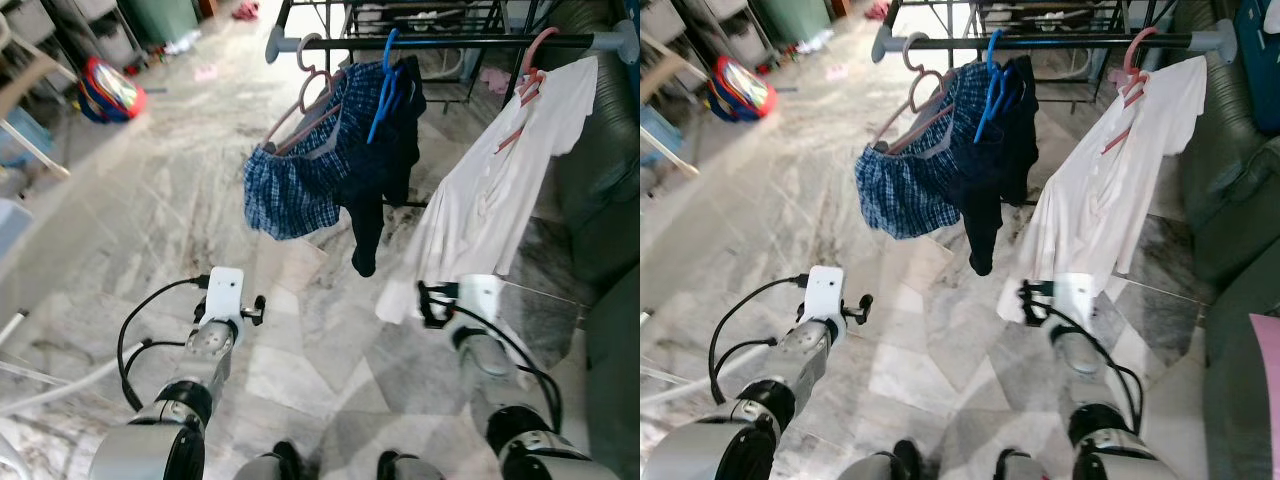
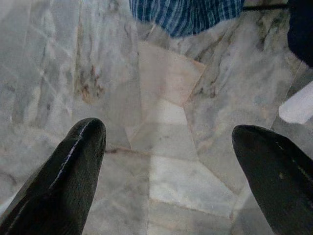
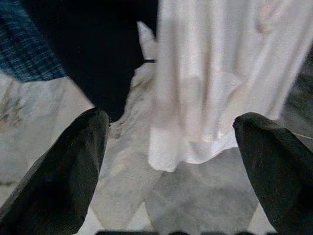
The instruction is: Hang hanger
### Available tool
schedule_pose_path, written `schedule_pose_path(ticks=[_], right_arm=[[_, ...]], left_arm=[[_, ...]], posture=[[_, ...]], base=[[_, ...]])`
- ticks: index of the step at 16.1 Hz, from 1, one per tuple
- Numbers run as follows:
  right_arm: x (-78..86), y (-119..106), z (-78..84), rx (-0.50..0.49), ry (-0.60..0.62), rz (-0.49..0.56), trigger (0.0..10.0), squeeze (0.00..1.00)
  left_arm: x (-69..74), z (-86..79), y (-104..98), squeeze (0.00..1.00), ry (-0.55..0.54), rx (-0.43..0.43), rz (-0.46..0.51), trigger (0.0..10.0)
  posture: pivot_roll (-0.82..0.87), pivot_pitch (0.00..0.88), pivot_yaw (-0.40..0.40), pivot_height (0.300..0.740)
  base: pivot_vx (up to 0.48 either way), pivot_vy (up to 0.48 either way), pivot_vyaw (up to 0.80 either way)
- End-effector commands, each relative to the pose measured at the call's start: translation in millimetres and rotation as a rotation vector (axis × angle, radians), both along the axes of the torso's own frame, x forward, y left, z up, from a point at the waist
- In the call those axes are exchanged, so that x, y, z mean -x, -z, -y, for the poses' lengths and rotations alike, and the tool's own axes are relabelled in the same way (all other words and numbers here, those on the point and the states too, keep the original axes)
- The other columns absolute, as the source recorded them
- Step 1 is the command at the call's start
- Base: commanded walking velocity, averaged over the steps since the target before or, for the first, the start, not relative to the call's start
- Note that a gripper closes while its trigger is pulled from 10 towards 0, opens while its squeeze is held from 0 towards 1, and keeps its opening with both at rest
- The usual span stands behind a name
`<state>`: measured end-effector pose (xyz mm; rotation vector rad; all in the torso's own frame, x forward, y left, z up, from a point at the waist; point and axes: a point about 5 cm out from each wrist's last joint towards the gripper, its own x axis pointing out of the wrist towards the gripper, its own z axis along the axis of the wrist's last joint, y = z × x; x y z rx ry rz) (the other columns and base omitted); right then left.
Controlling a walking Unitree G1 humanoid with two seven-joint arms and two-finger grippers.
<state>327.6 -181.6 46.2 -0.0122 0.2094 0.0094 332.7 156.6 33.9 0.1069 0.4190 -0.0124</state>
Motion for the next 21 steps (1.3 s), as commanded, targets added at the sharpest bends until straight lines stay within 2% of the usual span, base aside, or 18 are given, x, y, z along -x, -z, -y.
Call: schedule_pose_path(ticks=[1,3,5,6,9,10,11,14,17,18,19,20,21], right_arm=[[0.9,2.2,-5.9,0.011,-0.031,-0.009,10.0,0.0],[0.0,2.2,-12.3,0.03,-0.078,-0.016,10.0,0.0],[5.9,12.1,-13.9,0.04,-0.087,-0.067,10.0,0.0],[20.1,32.3,-12.4,0.009,-0.062,-0.171,10.0,0.0],[56.4,71.9,-11.9,-0.079,-0.008,-0.381,10.0,0.0],[75.7,88.6,-17.2,-0.088,-0.043,-0.474,10.0,0.0],[81.6,93.2,-17.9,-0.087,-0.048,-0.503,10.0,0.0],[106.3,110.3,-13.4,-0.116,-0.015,-0.607,10.0,0.0],[119.1,118.2,-15.0,-0.085,-0.039,-0.659,10.0,0.0],[128.3,123.6,-16.8,-0.102,-0.042,-0.7,10.0,0.0],[138.9,129.3,-16.7,-0.069,-0.063,-0.741,10.0,0.0],[141.1,130.3,-14.0,-0.055,-0.051,-0.747,10.0,0.0],[148.0,132.9,-3.2,-0.068,0.019,-0.764,10.0,0.0]], left_arm=[[9.2,-9.7,10.3,0.0,-0.049,-0.006,-0.03,10.0],[19.8,-8.5,21.5,0.0,-0.06,0.005,-0.05,10.0],[27.3,-7.7,28.8,0.0,-0.037,-0.016,-0.062,10.0],[36.0,-8.0,37.9,0.0,-0.016,-0.031,-0.103,10.0],[55.5,-12.1,57.3,0.0,0.022,-0.084,-0.214,10.0],[66.5,-15.6,67.3,0.0,0.021,-0.087,-0.285,10.0],[69.9,-16.5,70.3,0.0,0.024,-0.088,-0.31,10.0],[100.9,-26.8,92.3,0.0,0.062,-0.153,-0.455,10.0],[110.0,-27.9,98.3,0.0,0.086,-0.154,-0.51,10.0],[112.5,-29.3,99.7,0.0,0.089,-0.163,-0.524,10.0],[114.2,-30.4,100.6,0.0,0.087,-0.164,-0.531,10.0],[114.5,-30.8,100.7,0.0,0.091,-0.171,-0.533,10.0],[115.9,-33.2,101.3,0.0,0.09,-0.182,-0.542,10.0]], posture=[[-0.02,0.227,0.071,0.74],[0.01,0.228,0.045,0.74],[0.02,0.233,0.042,0.74],[0.02,0.234,0.046,0.74],[0.04,0.236,0.055,0.74],[0.05,0.233,0.057,0.74],[0.06,0.234,0.058,0.74],[0.06,0.234,0.065,0.74],[0.06,0.234,0.067,0.74],[0.06,0.233,0.066,0.74],[0.06,0.232,0.064,0.74],[0.06,0.231,0.064,0.74],[0.06,0.23,0.066,0.74]], base=[[0.0,0.0,0.0],[0.0,0.0,0.0],[0.0,0.0,0.0],[0.0,0.0,0.0],[0.0,0.0,0.0],[0.0,0.0,0.0],[0.0,0.0,0.0],[0.0,0.0,0.0],[0.0,0.0,0.0],[0.0,0.0,0.0],[0.0,0.0,0.0],[0.0,0.0,0.0],[0.0,0.0,0.0]])
